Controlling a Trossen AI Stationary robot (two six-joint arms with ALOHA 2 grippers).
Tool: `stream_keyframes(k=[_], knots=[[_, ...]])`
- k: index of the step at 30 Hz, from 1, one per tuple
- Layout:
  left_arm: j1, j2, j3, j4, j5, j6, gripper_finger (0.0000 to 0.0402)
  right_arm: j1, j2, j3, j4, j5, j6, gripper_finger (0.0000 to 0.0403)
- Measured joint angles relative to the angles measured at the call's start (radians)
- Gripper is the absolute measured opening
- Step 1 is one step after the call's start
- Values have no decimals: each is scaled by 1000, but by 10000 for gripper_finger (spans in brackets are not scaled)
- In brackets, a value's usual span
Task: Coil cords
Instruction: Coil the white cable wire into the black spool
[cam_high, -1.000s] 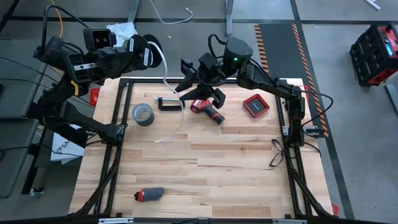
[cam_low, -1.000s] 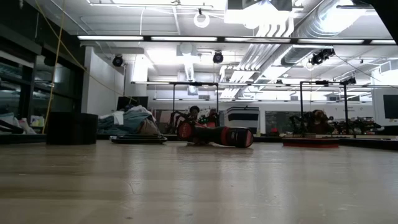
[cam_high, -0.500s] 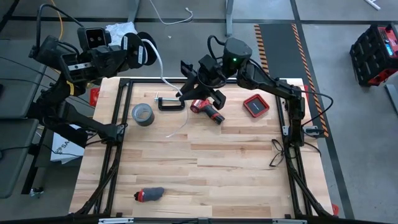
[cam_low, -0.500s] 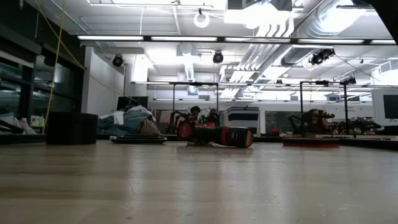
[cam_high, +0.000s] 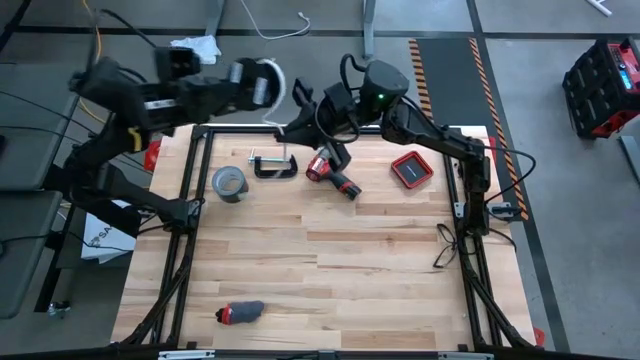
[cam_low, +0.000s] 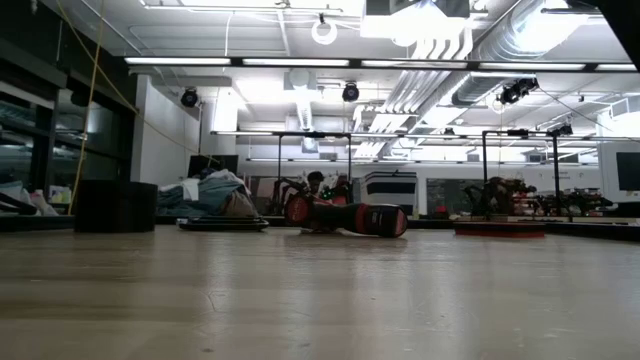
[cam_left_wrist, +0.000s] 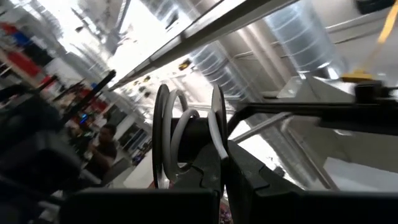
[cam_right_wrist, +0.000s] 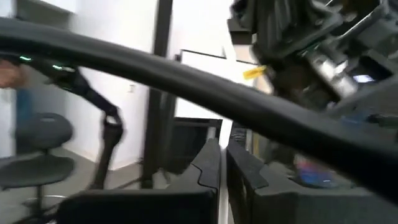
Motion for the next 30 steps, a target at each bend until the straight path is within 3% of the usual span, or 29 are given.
stream_keyframes(k=[8,16,25,30], knots=[[45,56,-2,23,49,-146,0,16,0,0,30,86,-47,1],[48,88,-2,49,139,-342,0,-30,0,0,49,238,-89,1],[30,66,-2,-59,147,-348,0,-103,1,0,171,224,11,0],[31,47,0,-151,152,-328,0,-125,0,26,149,211,6,0]])
